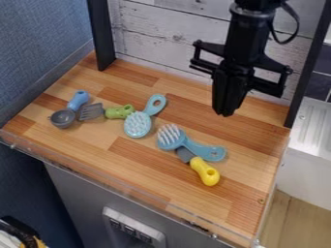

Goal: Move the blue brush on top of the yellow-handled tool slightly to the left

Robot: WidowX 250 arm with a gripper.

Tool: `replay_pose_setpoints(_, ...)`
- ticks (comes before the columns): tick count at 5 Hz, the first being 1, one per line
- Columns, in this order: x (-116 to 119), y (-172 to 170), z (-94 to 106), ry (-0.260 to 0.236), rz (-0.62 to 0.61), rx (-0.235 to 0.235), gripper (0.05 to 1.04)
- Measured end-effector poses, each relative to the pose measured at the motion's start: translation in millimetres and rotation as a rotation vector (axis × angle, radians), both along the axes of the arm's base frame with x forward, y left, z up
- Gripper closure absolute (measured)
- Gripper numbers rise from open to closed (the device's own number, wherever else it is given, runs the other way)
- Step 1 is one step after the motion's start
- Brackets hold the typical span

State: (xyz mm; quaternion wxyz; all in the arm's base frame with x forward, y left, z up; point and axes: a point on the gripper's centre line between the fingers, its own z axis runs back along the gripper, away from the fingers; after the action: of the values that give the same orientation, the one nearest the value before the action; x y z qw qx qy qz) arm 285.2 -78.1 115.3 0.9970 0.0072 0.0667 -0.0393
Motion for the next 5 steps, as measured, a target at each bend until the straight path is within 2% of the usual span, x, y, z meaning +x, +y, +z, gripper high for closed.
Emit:
replay_pose_setpoints(1,6.5,16.3,5.8,-0.005,-0.05,-0.009,1.028)
replay_pose_setpoints(2,18.1,48.7,11.9,-0.034,-0.036,-0.018,1.028)
replay_pose_setpoints(5,39.5,145.5,-0.2,-0.032,0.184,-0.017,1.028)
